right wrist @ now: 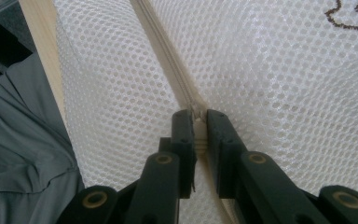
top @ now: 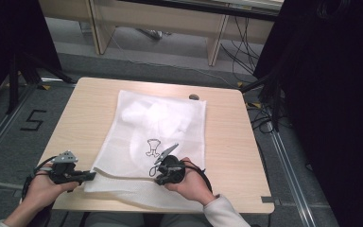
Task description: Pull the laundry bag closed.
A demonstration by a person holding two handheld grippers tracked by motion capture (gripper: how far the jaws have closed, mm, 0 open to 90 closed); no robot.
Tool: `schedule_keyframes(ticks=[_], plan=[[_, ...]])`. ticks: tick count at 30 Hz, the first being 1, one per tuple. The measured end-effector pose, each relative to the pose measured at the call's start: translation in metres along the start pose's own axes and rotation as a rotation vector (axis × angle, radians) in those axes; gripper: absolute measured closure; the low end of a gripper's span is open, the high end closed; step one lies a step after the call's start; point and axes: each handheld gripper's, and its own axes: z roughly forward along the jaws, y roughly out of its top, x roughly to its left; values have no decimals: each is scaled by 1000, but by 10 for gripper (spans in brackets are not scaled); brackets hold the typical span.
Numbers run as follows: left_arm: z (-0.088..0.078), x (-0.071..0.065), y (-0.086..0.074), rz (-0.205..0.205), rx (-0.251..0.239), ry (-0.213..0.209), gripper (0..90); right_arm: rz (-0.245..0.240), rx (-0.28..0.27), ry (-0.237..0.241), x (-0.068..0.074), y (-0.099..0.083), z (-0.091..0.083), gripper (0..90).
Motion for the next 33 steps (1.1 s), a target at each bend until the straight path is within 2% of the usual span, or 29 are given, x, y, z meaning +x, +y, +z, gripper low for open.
schedule_keyframes(ticks=[9, 10, 13, 14, 15, 16, 18, 19, 22, 23, 24, 27, 29, 30, 31, 33], plan=[[0, 0, 0, 0, 2, -4, 853, 2, 4, 5, -1, -1, -3, 823], [-1, 1, 0, 18, 17, 1, 853, 5, 2, -2, -1, -2, -3, 823], [0, 0, 0, 1, 2, -3, 853, 4, 4, 3, -2, -3, -4, 823], [-1, 1, 0, 15, 13, -3, 853, 4, 2, 2, -2, -4, -5, 823], [0, 0, 0, 0, 0, -7, 853, 7, 5, -4, -2, -4, -5, 823], [-1, 1, 0, 18, 18, -1, 853, 6, 4, -1, -2, -4, -6, 822], [-1, 1, 0, 17, 16, 6, 853, 7, -4, 3, -3, -6, -6, 823], [0, 0, 0, 1, 3, 0, 853, 6, 2, -3, -3, -6, -6, 823], [-1, 1, 0, 16, 16, 3, 853, 11, 3, 0, -3, -7, -6, 823], [0, 0, 0, 0, 2, -1, 853, 11, 2, 1, -3, -7, -6, 823], [0, 0, 0, 1, 2, -2, 853, 27, 13, -1, -2, -7, -7, 823], [-1, 1, 0, 15, 17, 0, 853, 7, 3, -3, -3, -8, -8, 823], [-1, 1, 0, 15, 16, 4, 853, 11, 4, 0, -3, -9, -8, 823], [-1, 1, 0, 16, 16, 3, 853, 30, 13, -1, -2, -9, -9, 823], [0, 0, 0, 4, 6, 1, 853, 29, 10, -8, -3, -10, -9, 823], [-1, 1, 0, 15, 16, 2, 853, 22, 4, -5, -4, -11, -9, 823]])
